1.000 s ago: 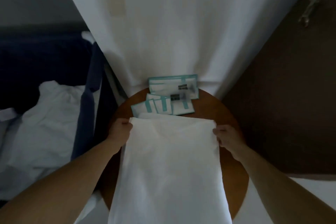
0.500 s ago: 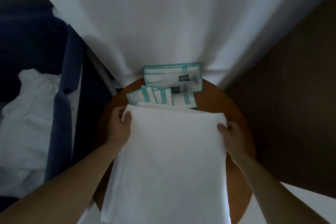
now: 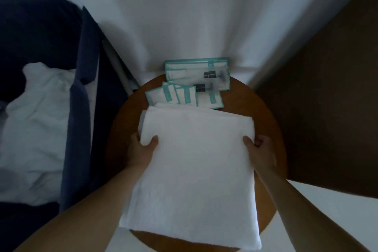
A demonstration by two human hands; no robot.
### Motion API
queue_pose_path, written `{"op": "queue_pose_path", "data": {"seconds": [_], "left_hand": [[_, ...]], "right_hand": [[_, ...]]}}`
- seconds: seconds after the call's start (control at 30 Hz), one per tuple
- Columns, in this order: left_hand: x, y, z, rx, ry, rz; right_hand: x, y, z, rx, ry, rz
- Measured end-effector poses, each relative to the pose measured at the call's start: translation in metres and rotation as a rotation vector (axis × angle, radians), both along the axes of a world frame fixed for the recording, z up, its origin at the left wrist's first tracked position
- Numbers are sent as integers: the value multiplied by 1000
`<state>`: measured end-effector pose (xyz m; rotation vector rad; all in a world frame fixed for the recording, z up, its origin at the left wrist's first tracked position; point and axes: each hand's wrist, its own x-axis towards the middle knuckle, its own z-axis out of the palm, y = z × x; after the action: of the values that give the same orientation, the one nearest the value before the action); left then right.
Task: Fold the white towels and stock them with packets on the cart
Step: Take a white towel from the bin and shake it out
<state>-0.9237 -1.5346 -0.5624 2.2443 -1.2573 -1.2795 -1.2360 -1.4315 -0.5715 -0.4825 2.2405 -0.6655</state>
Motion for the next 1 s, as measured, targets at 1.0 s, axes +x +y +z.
{"op": "queue_pose_path", "data": {"seconds": [1.0], "left_hand": [[18,97,-2,211,-390,-408]], "right_hand": [[41,69,-12,339,170,267]]}}
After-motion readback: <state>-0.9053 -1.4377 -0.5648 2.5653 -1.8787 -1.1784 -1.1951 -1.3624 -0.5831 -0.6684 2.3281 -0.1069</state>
